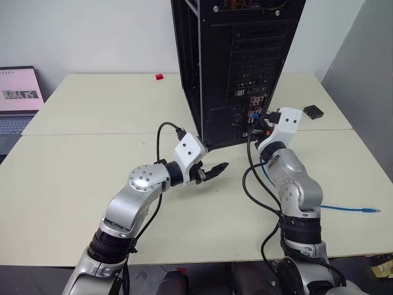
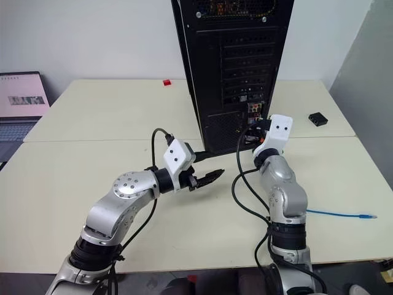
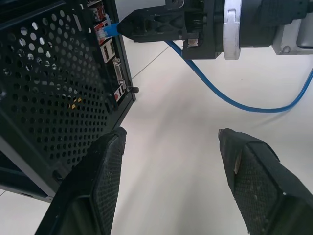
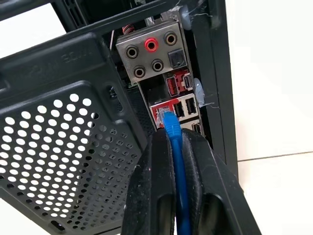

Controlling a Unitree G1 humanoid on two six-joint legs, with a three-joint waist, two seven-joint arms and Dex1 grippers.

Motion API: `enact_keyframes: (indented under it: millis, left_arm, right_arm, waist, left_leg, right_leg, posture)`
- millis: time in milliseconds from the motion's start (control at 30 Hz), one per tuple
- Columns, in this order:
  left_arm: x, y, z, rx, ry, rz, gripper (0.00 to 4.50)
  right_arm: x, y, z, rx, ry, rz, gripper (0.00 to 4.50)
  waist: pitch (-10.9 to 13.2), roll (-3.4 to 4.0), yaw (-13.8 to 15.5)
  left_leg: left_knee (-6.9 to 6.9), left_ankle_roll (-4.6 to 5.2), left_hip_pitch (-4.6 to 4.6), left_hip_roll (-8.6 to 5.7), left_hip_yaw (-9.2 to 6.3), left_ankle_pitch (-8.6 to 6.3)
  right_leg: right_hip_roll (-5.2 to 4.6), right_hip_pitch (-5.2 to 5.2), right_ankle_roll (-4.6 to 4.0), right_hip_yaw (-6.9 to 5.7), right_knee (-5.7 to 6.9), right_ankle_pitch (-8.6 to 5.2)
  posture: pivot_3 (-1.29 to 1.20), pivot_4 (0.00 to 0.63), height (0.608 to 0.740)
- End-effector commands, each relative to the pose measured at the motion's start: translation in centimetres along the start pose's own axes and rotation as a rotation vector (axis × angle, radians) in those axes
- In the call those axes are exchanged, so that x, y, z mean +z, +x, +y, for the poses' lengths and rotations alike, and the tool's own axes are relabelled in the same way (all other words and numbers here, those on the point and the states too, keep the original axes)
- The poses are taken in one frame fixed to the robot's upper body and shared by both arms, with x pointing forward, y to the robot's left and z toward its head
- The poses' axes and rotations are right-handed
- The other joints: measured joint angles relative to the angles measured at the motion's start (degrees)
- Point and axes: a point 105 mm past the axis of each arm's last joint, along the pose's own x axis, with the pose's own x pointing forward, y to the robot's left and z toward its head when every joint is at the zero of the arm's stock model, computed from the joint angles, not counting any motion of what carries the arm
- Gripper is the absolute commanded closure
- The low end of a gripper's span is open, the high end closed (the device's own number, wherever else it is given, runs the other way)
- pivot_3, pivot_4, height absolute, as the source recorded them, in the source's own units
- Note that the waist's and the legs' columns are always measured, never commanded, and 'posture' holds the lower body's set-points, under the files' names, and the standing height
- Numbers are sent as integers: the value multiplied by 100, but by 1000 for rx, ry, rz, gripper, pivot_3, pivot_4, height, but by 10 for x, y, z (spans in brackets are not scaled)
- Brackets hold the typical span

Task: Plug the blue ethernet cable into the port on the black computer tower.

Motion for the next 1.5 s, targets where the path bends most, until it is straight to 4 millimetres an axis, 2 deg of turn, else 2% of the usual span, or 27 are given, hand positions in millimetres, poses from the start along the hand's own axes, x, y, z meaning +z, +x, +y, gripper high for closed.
enact_keyframes:
  millis: [33, 333, 500, 600, 867, 1067, 1467, 1500]
  left_arm:
    - [9, 1, -2, 1, 25, -34, 1299]
    - [9, 1, 0, 13, 34, -29, 1299]
    - [8, 1, 2, 26, 37, -25, 1299]
    - [8, 1, 2, 30, 37, -24, 1299]
    - [8, 1, 3, 37, 39, -24, 1299]
    - [7, 0, 2, 36, 48, -22, 1299]
    - [7, 0, 4, 39, 47, -23, 1299]
    - [7, 0, 4, 40, 47, -23, 1285]
  right_arm:
    - [17, 3, 6, -1, -10, -29, 4500]
    - [4, 1, 19, -11, -1, 13, 4500]
    - [5, 3, 43, 62, 53, 10, 4500]
    - [7, 5, 48, 90, 60, 2, 4500]
    - [9, 9, 42, 102, -45, -7, 4500]
    - [11, 13, 29, 98, -121, -5, 4500]
    - [7, 14, 30, 134, -164, 19, 4500]
    - [6, 14, 28, 128, -169, 23, 4159]
  waist:
    - [0, 0, -25]
    - [0, 0, -40]
    - [0, 0, -52]
    - [0, 0, -85]
    - [1, 2, -98]
    - [2, 3, -95]
    - [1, 2, -100]
    - [1, 3, -100]
  left_leg:
    - [0, 0, 0, 0, 0, 0]
    - [0, 0, 0, 0, -1, 0]
    - [-3, 0, 0, 1, -1, 0]
    - [-6, 0, 0, 3, 2, 0]
    - [-7, 1, 1, 4, 6, 0]
    - [-7, 1, 0, 3, 7, 0]
    - [-6, 1, 5, 4, 13, 0]
    - [-6, 1, 5, 4, 13, 0]
  right_leg:
    - [0, 0, 0, 0, 0, 0]
    - [0, 0, 1, 0, -1, 0]
    - [0, 0, 1, 0, -3, 0]
    - [1, -5, 1, 4, -3, 0]
    - [4, -8, 1, 7, -1, 0]
    - [4, -8, 1, 8, -2, 0]
    - [5, -8, 3, 15, -1, 2]
    - [5, -8, 3, 16, -1, 2]
  posture:
    - [0, 150, 740]
    - [0, 150, 740]
    - [0, 150, 740]
    - [0, 150, 740]
    - [0, 150, 740]
    - [0, 150, 740]
    - [0, 150, 740]
    - [0, 150, 740]
